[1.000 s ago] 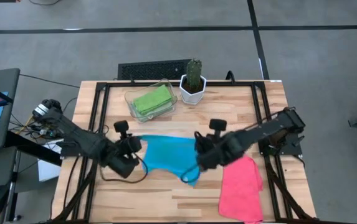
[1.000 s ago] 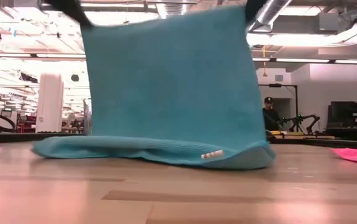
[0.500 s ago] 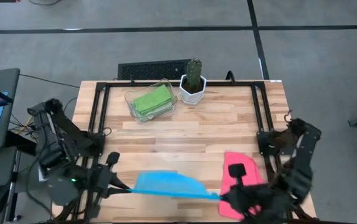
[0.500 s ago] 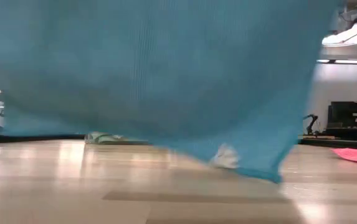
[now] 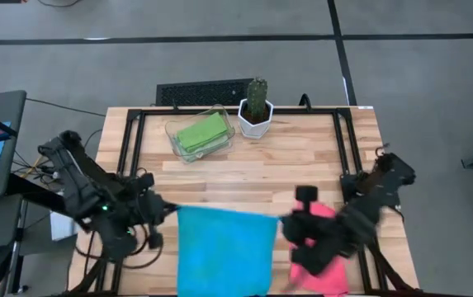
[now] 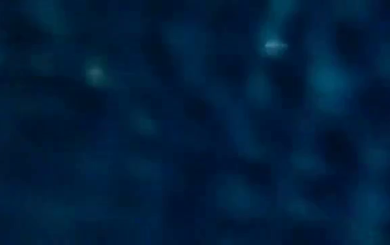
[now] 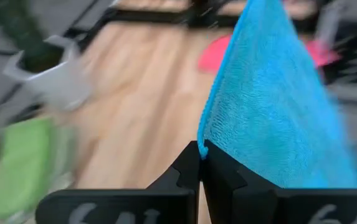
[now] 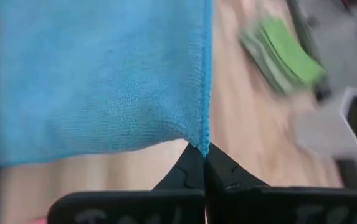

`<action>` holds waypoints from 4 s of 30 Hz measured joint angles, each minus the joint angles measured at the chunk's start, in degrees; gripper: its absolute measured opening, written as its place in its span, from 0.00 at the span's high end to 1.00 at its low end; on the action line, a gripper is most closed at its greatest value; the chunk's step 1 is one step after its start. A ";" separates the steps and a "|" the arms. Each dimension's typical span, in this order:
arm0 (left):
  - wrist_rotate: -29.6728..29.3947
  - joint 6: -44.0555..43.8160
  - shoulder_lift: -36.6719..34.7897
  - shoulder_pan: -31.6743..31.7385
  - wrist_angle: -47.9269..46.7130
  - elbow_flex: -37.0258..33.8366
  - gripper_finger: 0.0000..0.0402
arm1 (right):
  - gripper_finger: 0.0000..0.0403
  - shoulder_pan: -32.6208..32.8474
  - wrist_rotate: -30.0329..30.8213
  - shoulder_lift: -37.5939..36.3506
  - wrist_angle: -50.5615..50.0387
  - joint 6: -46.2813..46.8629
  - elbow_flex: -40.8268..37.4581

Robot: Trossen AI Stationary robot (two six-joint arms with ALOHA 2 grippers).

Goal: Fold microfiber towels
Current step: Fold the blue microfiber towel

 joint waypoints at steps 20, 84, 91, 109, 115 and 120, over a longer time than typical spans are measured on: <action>-3.57 1.71 -0.44 14.88 0.45 -29.90 1.00 | 0.98 -22.86 -3.96 0.05 14.01 -13.14 -25.50; -4.12 7.89 2.84 15.84 15.56 -37.79 1.00 | 0.97 -14.11 8.96 -0.02 31.55 4.43 -41.45; 3.70 4.51 2.84 11.69 23.41 -40.16 1.00 | 0.97 -8.93 3.13 -0.02 39.60 4.45 -41.85; 11.23 -0.23 4.48 3.67 36.27 -40.16 1.00 | 0.97 -2.99 -2.57 7.83 49.22 7.82 -41.86; 14.66 -0.71 9.03 3.17 39.26 -40.10 1.00 | 0.97 -3.03 -3.08 8.33 49.18 7.86 -41.83; 17.04 -1.58 13.32 3.19 40.42 -39.96 1.00 | 0.96 -2.75 -4.06 8.33 49.36 7.84 -41.79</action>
